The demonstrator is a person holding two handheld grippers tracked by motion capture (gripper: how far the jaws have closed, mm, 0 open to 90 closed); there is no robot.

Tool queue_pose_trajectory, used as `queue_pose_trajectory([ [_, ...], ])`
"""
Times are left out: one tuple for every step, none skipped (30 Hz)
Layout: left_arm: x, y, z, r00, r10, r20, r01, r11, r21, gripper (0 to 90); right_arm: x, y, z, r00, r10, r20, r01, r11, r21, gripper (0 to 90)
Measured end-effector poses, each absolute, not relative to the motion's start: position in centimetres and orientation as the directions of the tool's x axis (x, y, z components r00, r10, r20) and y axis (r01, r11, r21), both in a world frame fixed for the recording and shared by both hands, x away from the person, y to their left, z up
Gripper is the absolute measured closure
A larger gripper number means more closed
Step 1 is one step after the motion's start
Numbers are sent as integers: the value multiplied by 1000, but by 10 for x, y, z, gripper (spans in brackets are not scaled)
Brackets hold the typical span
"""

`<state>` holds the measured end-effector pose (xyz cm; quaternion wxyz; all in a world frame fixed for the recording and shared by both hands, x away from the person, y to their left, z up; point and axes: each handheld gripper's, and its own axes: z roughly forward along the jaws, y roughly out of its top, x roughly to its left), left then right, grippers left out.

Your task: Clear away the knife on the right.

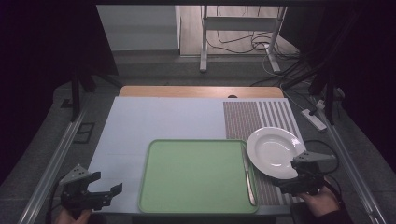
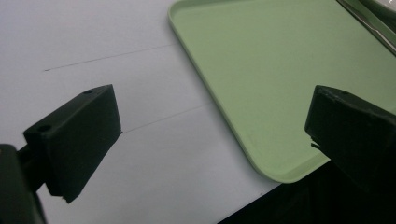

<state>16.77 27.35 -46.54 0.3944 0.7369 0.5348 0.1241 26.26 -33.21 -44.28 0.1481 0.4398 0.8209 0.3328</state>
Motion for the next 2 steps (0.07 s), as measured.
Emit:
queue_pose_trajectory([
  [168, 273, -465, 398, 886, -239, 690, -117, 714, 31, 262, -333, -443, -569, 821, 51, 624, 390, 677, 0],
  [168, 273, -465, 399, 886, -238, 692, -120, 712, 31, 262, -333, -443, -566, 822, 52, 626, 388, 677, 0],
])
